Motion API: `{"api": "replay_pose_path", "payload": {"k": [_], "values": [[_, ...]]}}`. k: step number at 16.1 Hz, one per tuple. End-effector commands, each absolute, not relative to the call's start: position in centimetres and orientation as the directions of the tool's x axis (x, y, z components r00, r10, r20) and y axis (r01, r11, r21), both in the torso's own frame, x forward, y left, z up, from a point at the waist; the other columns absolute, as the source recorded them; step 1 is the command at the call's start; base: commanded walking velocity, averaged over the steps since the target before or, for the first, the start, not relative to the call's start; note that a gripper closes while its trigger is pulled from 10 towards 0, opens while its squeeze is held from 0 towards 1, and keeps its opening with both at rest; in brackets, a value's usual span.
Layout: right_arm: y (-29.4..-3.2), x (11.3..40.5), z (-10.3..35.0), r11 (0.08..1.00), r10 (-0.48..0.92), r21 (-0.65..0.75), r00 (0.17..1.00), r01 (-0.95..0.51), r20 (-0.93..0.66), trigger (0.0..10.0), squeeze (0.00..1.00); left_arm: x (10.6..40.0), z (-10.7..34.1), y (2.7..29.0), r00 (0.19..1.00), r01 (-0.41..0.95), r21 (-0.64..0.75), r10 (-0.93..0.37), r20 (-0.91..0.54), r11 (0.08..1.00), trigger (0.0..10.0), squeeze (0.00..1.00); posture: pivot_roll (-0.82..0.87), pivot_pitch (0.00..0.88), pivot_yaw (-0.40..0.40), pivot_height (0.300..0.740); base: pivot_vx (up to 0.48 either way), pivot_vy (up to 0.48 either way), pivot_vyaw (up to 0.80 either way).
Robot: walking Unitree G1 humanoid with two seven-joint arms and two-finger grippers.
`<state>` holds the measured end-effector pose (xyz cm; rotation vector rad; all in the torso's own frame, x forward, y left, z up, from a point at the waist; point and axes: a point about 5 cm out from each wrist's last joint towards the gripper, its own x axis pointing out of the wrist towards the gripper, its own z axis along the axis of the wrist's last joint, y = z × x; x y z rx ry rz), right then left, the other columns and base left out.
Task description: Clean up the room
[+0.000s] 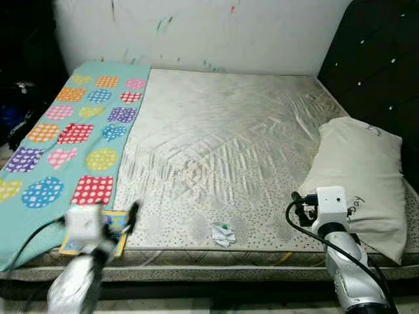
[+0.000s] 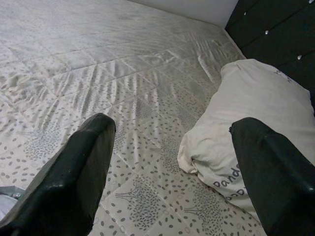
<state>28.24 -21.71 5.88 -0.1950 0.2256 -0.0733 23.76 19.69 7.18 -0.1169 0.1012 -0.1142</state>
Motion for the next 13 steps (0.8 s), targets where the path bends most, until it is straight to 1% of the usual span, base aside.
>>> {"api": "replay_pose_path", "payload": {"k": [1, 3, 5, 7, 8, 10, 11, 13], "values": [[-21.7, 28.5, 6.3, 0.979, -0.099, -0.195, 0.975, 0.060, -0.197, 10.0, 0.00, 24.8, 7.1, 17.8, 0.976, 0.183, -0.122, -0.195, -0.097, 0.975, 10.0, 0.00, -0.06, 0.000, -0.067, 0.740, 0.000, 0.000, 0.00], [-21.7, 28.4, 6.3, 0.979, -0.105, -0.192, 0.976, 0.068, -0.192, 10.0, 0.00, 25.8, 7.2, 16.7, 0.970, 0.214, -0.135, -0.227, -0.088, 0.967, 10.0, 0.00, -0.08, 0.000, -0.054, 0.740, 0.000, 0.000, 0.00], [-21.9, 28.1, 6.2, 0.978, -0.115, -0.194, 0.975, 0.077, -0.191, 10.0, 0.00, 26.6, 7.3, 16.1, 0.967, 0.225, -0.135, -0.238, -0.088, 0.965, 10.0, 0.00, -0.09, 0.000, -0.052, 0.740, 0.000, 0.000, 0.00], [-21.9, 28.0, 6.1, 0.978, -0.114, -0.194, 0.974, 0.075, -0.195, 10.0, 0.00, 27.0, 6.7, 16.5, 0.967, 0.209, -0.118, -0.223, -0.121, 0.971, 10.0, 0.00, -0.09, 0.000, -0.051, 0.740, 0.000, 0.000, 0.00], [-21.6, 28.2, 6.0, 0.979, -0.100, -0.197, 0.975, 0.061, -0.198, 10.0, 0.00, 27.4, 6.1, 17.0, 0.970, 0.169, -0.078, -0.180, -0.165, 0.983, 10.0, 0.00, -0.09, 0.000, -0.056, 0.740, 0.000, 0.000, 0.00], [-21.3, 28.5, 6.3, 0.978, -0.098, -0.198, 0.977, 0.060, -0.190, 10.0, 0.00, 27.6, 5.9, 17.3, 0.961, 0.201, -0.051, -0.207, -0.182, 0.978, 10.0, 0.00, -0.08, 0.000, -0.052, 0.740, 0.000, 0.000, 0.00], [-21.3, 28.5, 6.3, 0.977, -0.101, -0.202, 0.977, 0.063, -0.187, 10.0, 0.00, 27.7, 6.0, 17.5, 0.963, 0.196, -0.049, -0.202, -0.177, 0.979, 10.0, 0.00, -0.08, 0.000, -0.049, 0.740, 0.000, 0.000, 0.00], [-21.9, 28.3, 6.2, 0.973, -0.144, -0.206, 0.972, 0.105, -0.184, 10.0, 0.00, 27.8, 6.8, 18.3, 0.981, 0.147, -0.027, -0.149, -0.127, 0.989, 10.0, 0.00, -0.09, 0.000, -0.038, 0.740, 0.000, 0.000, 0.00]]}}
